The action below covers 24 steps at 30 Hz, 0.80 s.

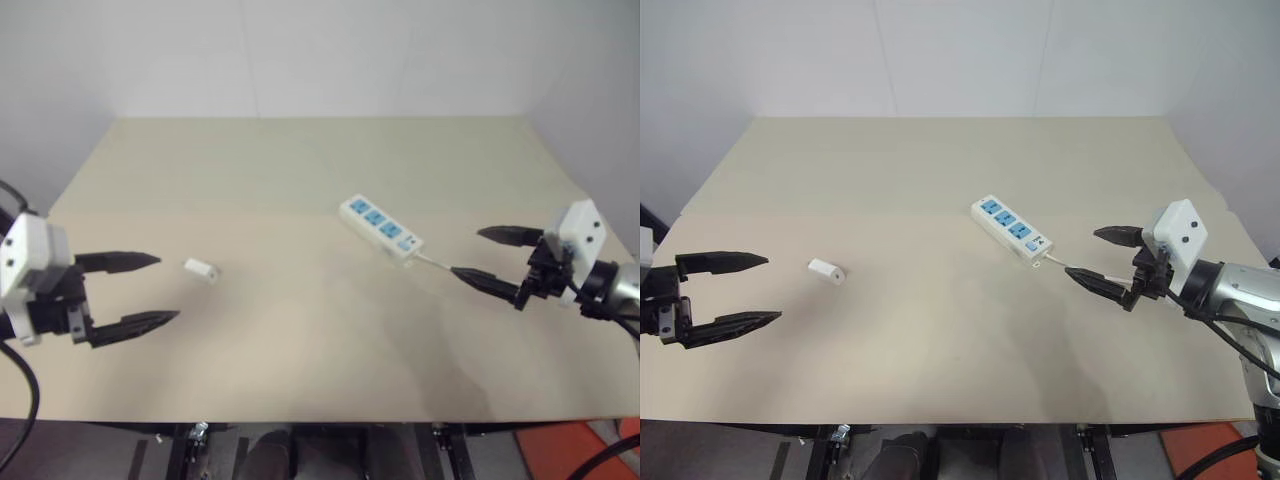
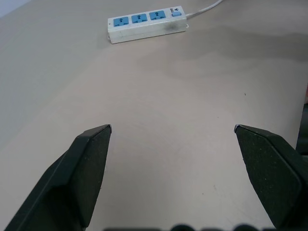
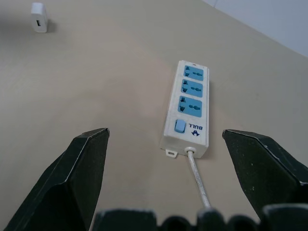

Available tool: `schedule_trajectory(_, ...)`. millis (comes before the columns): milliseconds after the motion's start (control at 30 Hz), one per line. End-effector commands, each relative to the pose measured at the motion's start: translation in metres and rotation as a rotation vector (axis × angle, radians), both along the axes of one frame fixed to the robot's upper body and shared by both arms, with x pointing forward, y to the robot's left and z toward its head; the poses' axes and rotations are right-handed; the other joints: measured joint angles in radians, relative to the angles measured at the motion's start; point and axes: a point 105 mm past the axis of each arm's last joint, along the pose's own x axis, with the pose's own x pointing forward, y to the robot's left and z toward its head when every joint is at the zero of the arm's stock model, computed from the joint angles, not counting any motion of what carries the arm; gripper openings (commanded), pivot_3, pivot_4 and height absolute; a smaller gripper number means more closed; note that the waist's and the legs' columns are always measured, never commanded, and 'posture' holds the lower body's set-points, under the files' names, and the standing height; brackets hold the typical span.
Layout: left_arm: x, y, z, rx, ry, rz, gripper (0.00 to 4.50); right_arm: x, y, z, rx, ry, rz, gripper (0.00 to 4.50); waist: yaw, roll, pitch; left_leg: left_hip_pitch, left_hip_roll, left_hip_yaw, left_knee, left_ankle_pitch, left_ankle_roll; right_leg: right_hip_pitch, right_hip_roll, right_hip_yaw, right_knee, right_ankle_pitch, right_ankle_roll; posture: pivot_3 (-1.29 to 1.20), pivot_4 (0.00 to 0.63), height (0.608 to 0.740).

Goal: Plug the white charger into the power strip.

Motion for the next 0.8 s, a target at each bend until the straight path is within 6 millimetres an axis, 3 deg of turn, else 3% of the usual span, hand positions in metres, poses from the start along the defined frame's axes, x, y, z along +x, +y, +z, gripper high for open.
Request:
schedule_trajectory(33, 0.000, -0.001, 0.008, 0.021, -0.031, -0.009, 4.50, -0.003, 0.002, 0.012, 0.001, -0.051, 0.008, 4.46, 0.000, 0.000, 0.000, 0.000, 0.000, 0.000, 0.000, 0.000, 0.000, 0.000, 0.000, 0.000, 0.000, 0.000, 0.000, 0.00, 0.150, 0.740)
schedule_trajectory(433, 0.000, -0.001, 0.010, 0.014, -0.035, -0.009, 4.50, 0.000, 0.004, 0.011, 0.014, -0.052, 0.006, 4.46, 0.000, 0.000, 0.000, 0.000, 0.000, 0.000, 0.000, 0.000, 0.000, 0.000, 0.000, 0.000, 0.000, 0.000, 0.000, 0.00, 0.150, 0.740)
schedule_trajectory(567, 0.003, -0.006, 0.012, -0.001, -0.042, -0.028, 4.50, 0.010, 0.007, 0.004, 0.049, -0.040, -0.013, 4.46, -0.002, 0.000, 0.000, 0.001, 0.000, 0.000, 0.000, 0.000, 0.000, 0.000, 0.000, 0.000, 0.000, 0.000, 0.000, 0.00, 0.150, 0.740)
schedule_trajectory(800, 0.019, -0.015, 0.024, -0.015, -0.086, -0.078, 4.50, 0.064, 0.015, -0.026, 0.171, 0.000, -0.174, 4.46, -0.005, -0.001, 0.000, 0.002, 0.000, 0.002, 0.000, 0.000, 0.000, 0.000, 0.001, 0.002, 0.003, 0.001, -0.001, 0.00, 0.150, 0.740)
